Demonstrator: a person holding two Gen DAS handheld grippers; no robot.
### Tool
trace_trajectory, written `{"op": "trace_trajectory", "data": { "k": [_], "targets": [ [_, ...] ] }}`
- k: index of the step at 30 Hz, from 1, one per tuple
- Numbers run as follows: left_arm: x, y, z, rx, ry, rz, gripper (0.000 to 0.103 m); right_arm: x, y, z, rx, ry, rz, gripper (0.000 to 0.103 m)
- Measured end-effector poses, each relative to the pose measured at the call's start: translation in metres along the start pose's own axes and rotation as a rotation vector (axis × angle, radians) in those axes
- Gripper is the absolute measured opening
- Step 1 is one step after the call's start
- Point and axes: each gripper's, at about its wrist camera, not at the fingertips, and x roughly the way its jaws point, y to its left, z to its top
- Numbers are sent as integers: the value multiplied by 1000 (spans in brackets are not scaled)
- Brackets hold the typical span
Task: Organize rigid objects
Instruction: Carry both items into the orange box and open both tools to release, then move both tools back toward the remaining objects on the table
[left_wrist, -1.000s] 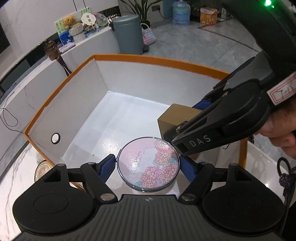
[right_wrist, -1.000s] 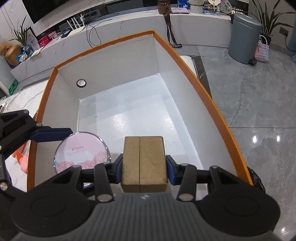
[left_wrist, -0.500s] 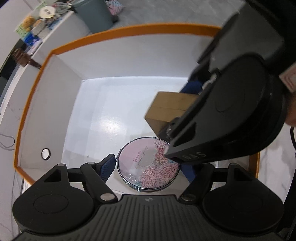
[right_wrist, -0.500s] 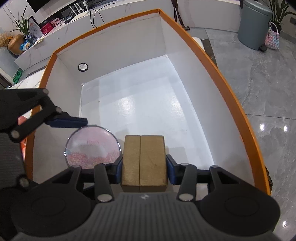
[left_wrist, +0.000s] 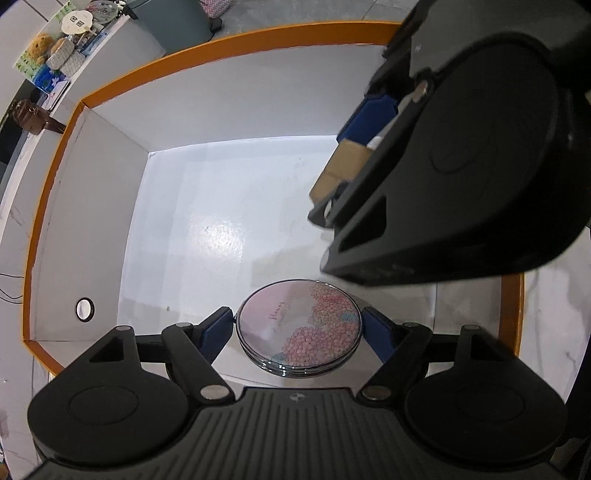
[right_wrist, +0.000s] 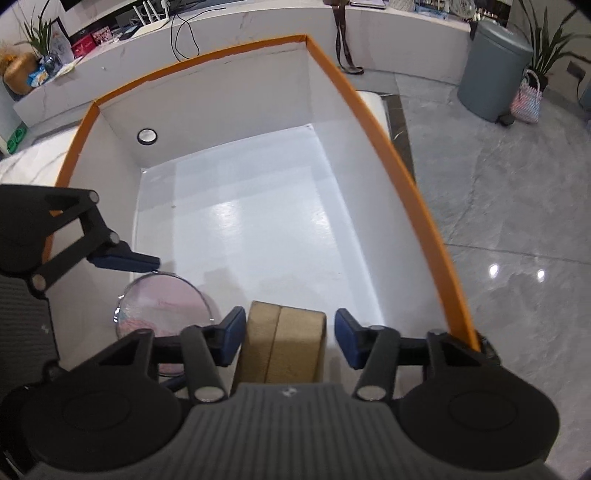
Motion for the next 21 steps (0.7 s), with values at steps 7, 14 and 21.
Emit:
{"op": "trace_trajectory", "data": {
  "k": [7, 14, 21],
  "targets": [
    [-9, 8, -1, -6, -27, 17, 92, -19, -2, 4, 14, -89, 36, 56],
    [-29, 18, -12, -25, -67, 31, 92, -25, -2, 6, 34, -129, 50, 56],
    [-76, 41, -36, -142, -166, 29, 92, -45, 8, 6, 25, -206, 12, 58]
  ]
}}
